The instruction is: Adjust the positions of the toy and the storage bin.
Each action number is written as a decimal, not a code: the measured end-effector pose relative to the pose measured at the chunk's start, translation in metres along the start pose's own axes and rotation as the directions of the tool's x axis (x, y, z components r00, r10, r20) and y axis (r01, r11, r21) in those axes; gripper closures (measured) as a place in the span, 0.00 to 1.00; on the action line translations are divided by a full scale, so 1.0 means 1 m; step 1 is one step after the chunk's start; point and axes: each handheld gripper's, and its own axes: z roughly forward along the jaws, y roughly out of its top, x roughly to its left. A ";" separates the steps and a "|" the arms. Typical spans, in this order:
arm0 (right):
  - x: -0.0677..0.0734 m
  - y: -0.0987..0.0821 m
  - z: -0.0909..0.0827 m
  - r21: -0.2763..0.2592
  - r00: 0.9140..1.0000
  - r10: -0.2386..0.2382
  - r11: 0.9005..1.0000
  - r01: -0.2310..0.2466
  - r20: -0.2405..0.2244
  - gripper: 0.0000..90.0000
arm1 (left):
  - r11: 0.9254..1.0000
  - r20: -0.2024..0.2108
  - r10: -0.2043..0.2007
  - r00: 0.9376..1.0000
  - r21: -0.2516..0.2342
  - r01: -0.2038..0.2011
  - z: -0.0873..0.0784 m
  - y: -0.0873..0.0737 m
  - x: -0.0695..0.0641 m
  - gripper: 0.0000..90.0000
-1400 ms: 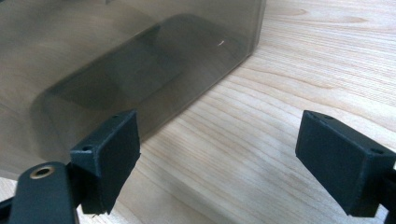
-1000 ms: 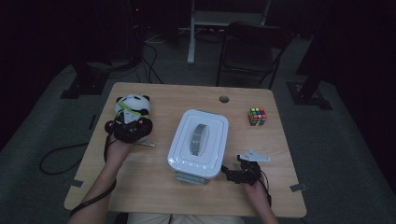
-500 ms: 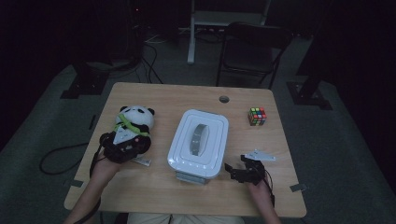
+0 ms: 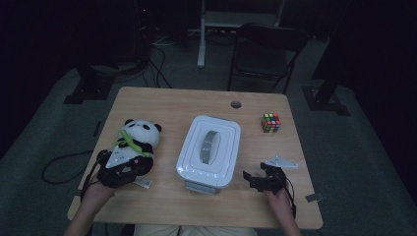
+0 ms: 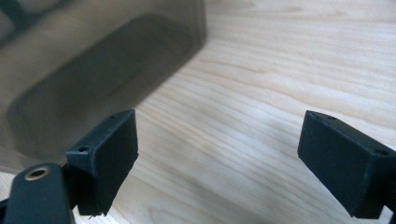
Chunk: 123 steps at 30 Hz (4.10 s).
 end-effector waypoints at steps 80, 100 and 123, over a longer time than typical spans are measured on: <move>-0.130 0.096 0.033 -0.154 0.939 0.165 0.980 -0.123 0.301 0.13 | 0.993 0.101 0.020 0.995 0.110 -0.031 0.072 -0.038 -0.076 0.01; -0.149 0.107 0.097 -0.017 0.909 0.180 0.982 -0.188 0.376 0.18 | 0.994 0.105 0.021 0.994 0.107 -0.032 0.072 -0.038 -0.075 0.01; -0.136 0.097 0.062 -0.039 0.911 0.144 0.989 -0.140 0.387 0.38 | 0.994 0.105 0.021 0.994 0.108 -0.033 0.072 -0.038 -0.074 0.01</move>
